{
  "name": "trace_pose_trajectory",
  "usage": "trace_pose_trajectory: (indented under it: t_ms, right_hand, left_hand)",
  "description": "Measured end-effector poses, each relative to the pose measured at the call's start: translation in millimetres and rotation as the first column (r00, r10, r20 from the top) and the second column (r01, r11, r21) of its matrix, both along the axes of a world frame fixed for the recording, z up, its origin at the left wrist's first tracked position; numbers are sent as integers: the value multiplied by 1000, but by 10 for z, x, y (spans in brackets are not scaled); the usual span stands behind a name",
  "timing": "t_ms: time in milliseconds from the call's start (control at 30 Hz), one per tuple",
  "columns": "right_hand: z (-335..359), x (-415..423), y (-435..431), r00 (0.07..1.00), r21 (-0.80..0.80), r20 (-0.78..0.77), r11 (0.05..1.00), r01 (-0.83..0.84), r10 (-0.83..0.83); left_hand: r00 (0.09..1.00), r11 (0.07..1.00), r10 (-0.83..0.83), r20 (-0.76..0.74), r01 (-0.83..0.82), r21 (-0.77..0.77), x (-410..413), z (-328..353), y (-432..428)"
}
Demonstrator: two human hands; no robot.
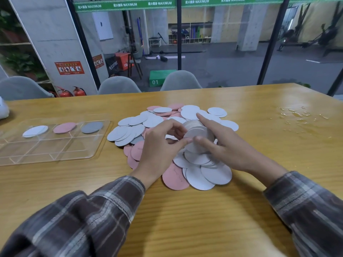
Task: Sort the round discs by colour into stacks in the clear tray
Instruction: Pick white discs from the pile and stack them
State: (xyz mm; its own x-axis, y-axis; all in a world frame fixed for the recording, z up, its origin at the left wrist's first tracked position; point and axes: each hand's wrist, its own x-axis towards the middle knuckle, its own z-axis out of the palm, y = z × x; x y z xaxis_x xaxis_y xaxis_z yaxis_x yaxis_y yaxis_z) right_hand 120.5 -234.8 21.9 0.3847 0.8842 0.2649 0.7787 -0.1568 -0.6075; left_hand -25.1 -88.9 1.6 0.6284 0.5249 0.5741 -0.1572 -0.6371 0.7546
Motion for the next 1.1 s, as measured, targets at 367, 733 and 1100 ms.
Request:
trace_pose_trajectory:
  t_ms: [367, 733, 1100]
  right_hand:
    - [5, 162, -16, 991, 47, 62, 992, 113, -116]
    - [9, 170, -47, 992, 24, 40, 993, 117, -117]
    - [-28, 148, -32, 989, 35, -121, 995, 88, -84]
  left_hand:
    - [964, 969, -88, -252, 141, 203, -37, -78, 11]
    - [953, 885, -116, -280, 227, 406, -139, -105, 99]
    - [999, 889, -45, -1, 41, 456, -144, 4, 96]
